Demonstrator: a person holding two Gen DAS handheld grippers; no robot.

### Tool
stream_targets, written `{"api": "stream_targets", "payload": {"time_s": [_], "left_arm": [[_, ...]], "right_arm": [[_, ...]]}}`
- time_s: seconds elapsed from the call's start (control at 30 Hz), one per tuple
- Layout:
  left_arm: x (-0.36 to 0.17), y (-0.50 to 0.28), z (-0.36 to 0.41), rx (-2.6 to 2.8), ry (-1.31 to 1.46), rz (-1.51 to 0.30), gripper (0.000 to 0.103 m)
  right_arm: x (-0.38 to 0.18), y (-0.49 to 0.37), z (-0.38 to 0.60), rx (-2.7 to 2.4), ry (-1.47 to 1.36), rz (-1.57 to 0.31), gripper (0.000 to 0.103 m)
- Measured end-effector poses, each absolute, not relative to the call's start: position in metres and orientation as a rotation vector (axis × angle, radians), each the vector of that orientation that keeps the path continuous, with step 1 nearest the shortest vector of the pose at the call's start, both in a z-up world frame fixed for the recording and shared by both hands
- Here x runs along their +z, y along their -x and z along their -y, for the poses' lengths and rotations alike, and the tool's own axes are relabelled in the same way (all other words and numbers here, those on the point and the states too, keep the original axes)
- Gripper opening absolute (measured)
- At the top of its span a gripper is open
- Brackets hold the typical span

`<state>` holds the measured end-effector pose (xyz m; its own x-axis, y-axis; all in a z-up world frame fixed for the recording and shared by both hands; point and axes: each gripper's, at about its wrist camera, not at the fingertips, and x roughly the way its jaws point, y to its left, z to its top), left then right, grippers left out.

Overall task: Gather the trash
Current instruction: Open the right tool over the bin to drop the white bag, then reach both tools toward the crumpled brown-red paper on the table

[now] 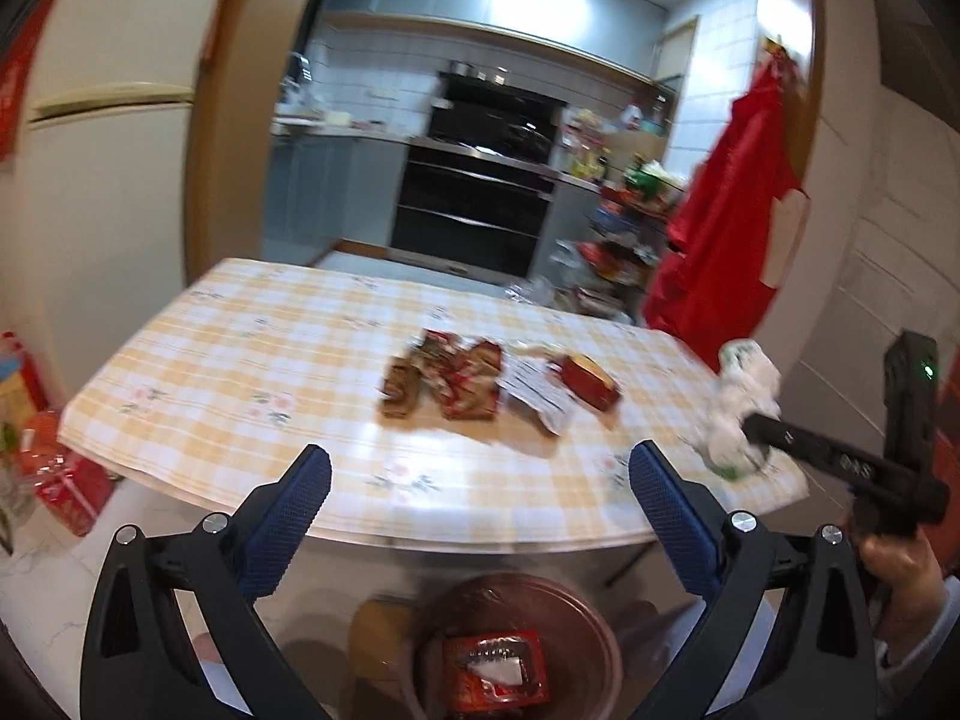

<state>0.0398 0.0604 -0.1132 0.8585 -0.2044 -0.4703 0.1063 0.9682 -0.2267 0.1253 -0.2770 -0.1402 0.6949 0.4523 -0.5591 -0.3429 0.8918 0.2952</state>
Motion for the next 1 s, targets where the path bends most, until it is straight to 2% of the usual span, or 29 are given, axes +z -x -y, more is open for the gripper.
{"api": "stream_targets", "payload": {"time_s": [0.4,0.5,0.6,0.67,0.7,1.0], "left_arm": [[-0.12,-0.038,-0.09,-0.076,0.268,-0.511,0.097],[-0.12,-0.038,-0.088,-0.076,0.257,-0.516,0.097],[-0.121,-0.037,-0.085,-0.073,0.239,-0.514,0.097],[-0.122,-0.038,-0.085,-0.071,0.236,-0.517,0.097],[-0.122,-0.038,-0.084,-0.071,0.236,-0.525,0.097],[-0.134,-0.043,-0.087,-0.066,0.246,-0.562,0.097]], "right_arm": [[-0.141,-0.117,0.25,0.515,-0.09,-0.687,0.057],[-0.141,-0.115,0.247,0.506,-0.076,-0.68,0.064],[-0.141,-0.116,0.25,0.472,-0.071,-0.679,0.076],[-0.142,-0.117,0.254,0.456,-0.077,-0.682,0.091],[-0.142,-0.118,0.256,0.444,-0.079,-0.681,0.094],[-0.163,-0.131,0.271,0.373,-0.104,-0.733,0.095]]}}
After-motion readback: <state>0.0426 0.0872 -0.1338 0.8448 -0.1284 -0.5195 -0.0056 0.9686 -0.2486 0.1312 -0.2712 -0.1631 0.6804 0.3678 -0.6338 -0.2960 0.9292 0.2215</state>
